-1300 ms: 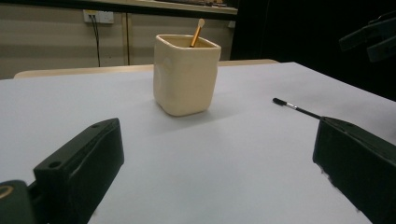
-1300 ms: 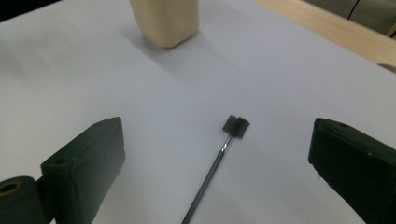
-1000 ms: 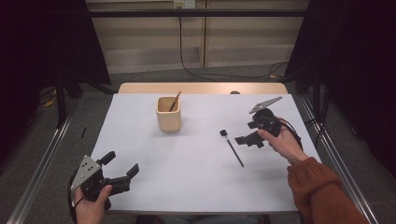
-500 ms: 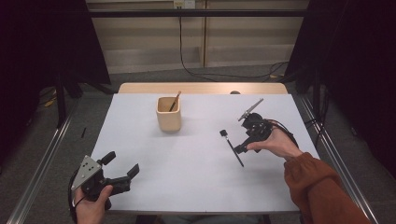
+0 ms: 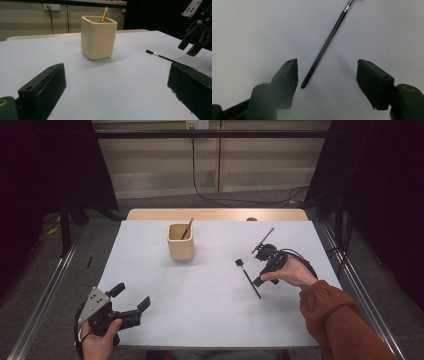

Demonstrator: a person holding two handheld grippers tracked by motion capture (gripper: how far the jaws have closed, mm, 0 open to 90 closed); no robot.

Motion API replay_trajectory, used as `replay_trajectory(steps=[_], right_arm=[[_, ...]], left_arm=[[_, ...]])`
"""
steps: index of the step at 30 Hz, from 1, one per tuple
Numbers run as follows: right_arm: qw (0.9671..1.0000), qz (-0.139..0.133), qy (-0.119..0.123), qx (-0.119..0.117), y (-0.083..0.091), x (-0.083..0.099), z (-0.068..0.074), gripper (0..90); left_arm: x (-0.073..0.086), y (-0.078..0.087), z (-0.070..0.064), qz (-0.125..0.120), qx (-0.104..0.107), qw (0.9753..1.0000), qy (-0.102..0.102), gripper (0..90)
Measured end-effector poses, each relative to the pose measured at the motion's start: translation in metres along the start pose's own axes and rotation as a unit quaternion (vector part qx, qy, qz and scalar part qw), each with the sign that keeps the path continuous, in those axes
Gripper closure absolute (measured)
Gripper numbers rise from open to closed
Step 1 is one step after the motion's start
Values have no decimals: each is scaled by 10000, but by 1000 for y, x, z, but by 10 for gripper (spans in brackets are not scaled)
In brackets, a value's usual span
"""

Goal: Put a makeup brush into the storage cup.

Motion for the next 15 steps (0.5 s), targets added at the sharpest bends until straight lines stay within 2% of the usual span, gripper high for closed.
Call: replay_trajectory(steps=[2,9,14,15], right_arm=[[9999,10,18,-103,-2,-1,2,409],[9992,392,-118,-15,-16,-3,3,554],[9989,461,-63,-11,-22,-4,6,620],[9988,480,-112,-25,-23,-4,8,627]], left_arm=[[0,0,1,11,-3,10000,-14,20],[1,0,3,0,-32,10000,19,19],[1,0,3,12,-35,10000,5,20],[1,0,3,2,-42,10000,32,19]])
Point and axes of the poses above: each handheld gripper's, and its own axes: y roughly backward along the jaws, x roughly out of its underside, z roughly to its left, the point moved 6 cm from there along -y, roughly forward along the jaws, and after that the axes turned 4 degrees about z, right-handed, at the moved point
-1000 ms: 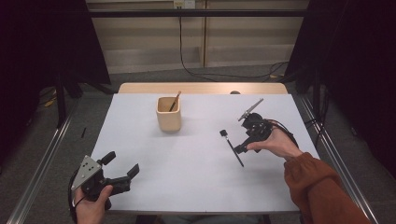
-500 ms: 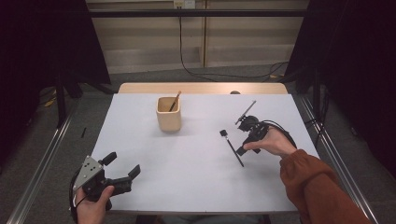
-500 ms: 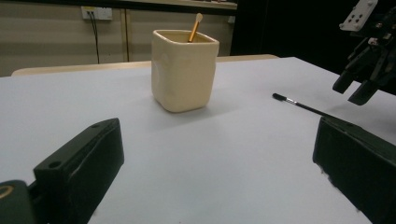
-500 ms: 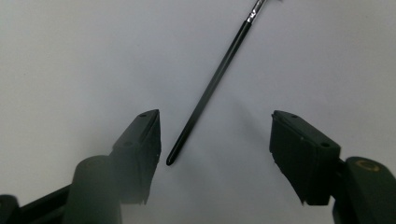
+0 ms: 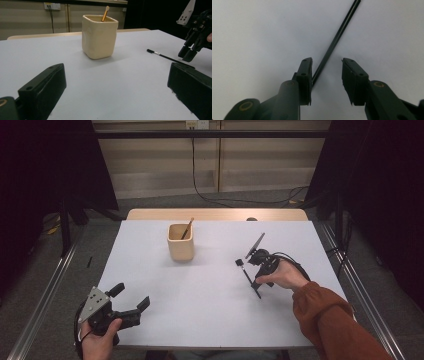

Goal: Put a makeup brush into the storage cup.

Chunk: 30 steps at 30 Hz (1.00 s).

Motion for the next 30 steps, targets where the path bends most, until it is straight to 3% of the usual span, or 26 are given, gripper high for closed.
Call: replay_trajectory(steps=[11,15,19,30], right_arm=[[9997,224,70,41,-11,-2,3,739],[9996,226,-138,40,-13,-1,4,775],[9996,164,-192,134,-13,0,4,801],[9986,303,-272,332,-14,-3,4,867]], left_arm=[[0,1,2,14,-35,10000,33,19],[1,1,2,27,-48,10000,15,19],[1,2,3,31,-58,10000,24,19],[1,1,3,34,-54,10000,27,19]])
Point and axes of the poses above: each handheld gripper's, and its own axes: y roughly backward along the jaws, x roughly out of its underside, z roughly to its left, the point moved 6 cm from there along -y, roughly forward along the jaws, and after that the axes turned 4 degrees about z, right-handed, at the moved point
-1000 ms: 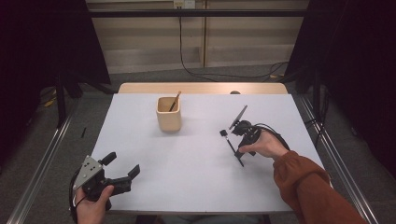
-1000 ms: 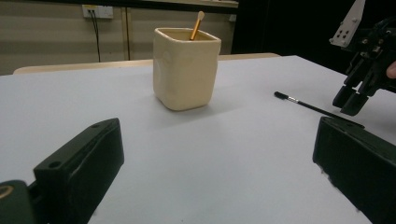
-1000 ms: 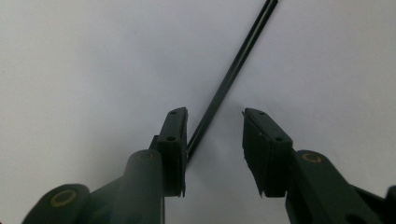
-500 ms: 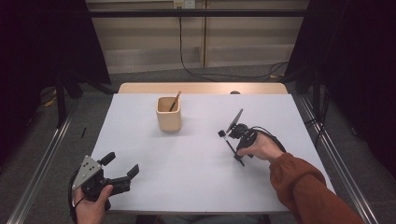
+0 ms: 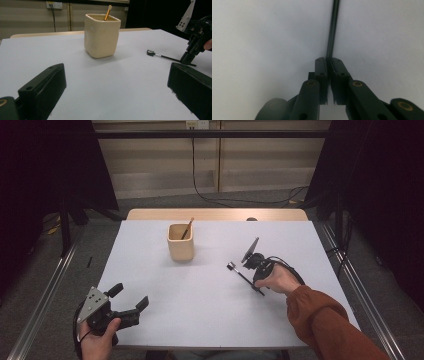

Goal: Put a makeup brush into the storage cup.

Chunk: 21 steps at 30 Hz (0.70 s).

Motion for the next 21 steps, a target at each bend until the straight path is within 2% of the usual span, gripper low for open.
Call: replay_trajectory(steps=[4,9,14,16,21], right_arm=[[10000,-41,14,-18,0,1,-1,871],[9998,-141,-34,-148,0,2,-2,873],[9994,-225,37,-278,1,4,-4,873],[9990,-292,143,-311,3,5,-4,873],[9984,-445,107,-337,8,8,-7,872]], left_arm=[[0,0,1,6,-2,10000,2,19],[0,0,1,3,-12,10000,34,20],[1,-1,3,36,-45,9999,92,20],[1,-1,3,28,-57,9999,93,20],[1,0,3,27,-67,9999,87,19]])
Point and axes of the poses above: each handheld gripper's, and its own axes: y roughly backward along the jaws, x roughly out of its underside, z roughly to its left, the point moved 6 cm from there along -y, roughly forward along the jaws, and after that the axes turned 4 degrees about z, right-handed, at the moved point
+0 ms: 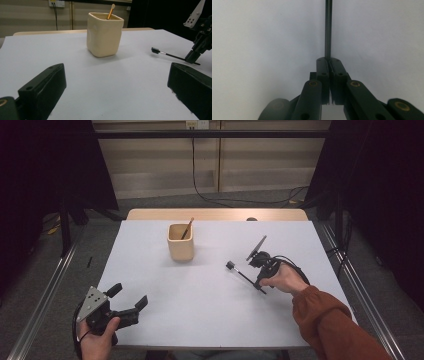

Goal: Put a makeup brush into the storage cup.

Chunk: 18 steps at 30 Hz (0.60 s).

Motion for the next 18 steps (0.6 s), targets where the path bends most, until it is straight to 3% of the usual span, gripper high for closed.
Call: replay_trajectory(steps=[3,7,10,15,18], right_arm=[[9998,-180,-49,-51,5,1,-1,873],[9997,-225,-14,-118,8,5,2,873],[9988,-457,-33,-194,11,6,2,873],[9981,-595,-127,-60,13,11,-3,873],[9964,-837,-160,-45,16,12,-4,873]], left_arm=[[0,0,0,1,0,10000,5,20],[0,0,0,-1,0,10000,-3,20],[-1,0,0,-26,-8,10000,-23,20],[-1,0,0,-26,-13,10000,-20,20],[-1,0,0,-21,-15,10000,-21,19]])
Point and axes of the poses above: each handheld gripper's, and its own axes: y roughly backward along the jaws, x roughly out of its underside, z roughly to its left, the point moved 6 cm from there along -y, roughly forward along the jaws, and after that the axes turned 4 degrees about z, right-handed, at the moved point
